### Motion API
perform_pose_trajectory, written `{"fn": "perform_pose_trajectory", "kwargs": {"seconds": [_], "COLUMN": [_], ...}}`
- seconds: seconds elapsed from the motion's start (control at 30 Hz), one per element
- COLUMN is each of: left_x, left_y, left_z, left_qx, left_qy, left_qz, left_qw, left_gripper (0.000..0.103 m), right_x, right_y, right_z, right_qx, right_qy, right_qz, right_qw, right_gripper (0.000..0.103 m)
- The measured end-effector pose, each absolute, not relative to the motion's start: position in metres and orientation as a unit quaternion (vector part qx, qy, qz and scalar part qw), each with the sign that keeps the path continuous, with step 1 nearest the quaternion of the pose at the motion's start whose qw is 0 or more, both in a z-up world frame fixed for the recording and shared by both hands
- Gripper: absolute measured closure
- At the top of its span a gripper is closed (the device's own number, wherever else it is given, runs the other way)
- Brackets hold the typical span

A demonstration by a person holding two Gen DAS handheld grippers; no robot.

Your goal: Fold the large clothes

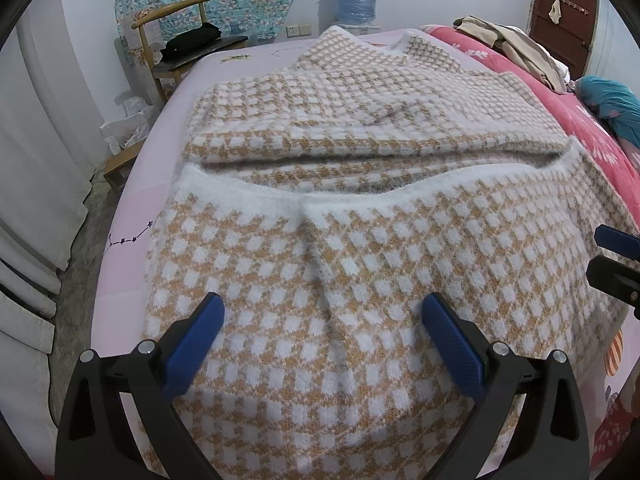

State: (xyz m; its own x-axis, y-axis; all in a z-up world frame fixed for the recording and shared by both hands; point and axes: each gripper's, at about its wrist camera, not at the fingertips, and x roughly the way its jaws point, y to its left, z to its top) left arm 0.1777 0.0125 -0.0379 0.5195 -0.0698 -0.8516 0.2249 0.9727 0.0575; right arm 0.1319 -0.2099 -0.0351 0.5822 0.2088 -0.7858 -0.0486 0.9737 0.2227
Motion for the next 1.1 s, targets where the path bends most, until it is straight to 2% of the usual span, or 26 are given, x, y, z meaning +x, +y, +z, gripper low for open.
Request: {"fn": "perform_pose_trajectory", "kwargs": {"seconds": [0.33, 0.7, 0.9, 1.1], "left_x": [0.170, 0.169, 0.212, 0.277], "left_y": [0.017, 0.026, 0.026, 0.017], "left_z": [-0.024, 0.033, 0.078, 0.101], "left_qx": [0.065, 0.081, 0.084, 0.086], "left_qy": [0.478, 0.433, 0.416, 0.406], "left_qz": [-0.092, -0.110, -0.141, -0.154], "left_qw": [0.871, 0.891, 0.895, 0.897], "left_gripper": [0.005, 0.005, 0.005, 0.005], "right_x": [0.132, 0.142, 0.166, 0.216], "right_y": [-0.211, -0.209, -0.225, -0.245], "right_z": [-0.034, -0.012, 0.037, 0.075], "right_qx": [0.092, 0.091, 0.078, 0.067], "right_qy": [0.449, 0.457, 0.433, 0.422], "right_qz": [0.071, 0.075, 0.093, 0.111], "right_qw": [0.886, 0.882, 0.893, 0.897], "right_gripper": [0.020, 0.020, 0.020, 0.018]}}
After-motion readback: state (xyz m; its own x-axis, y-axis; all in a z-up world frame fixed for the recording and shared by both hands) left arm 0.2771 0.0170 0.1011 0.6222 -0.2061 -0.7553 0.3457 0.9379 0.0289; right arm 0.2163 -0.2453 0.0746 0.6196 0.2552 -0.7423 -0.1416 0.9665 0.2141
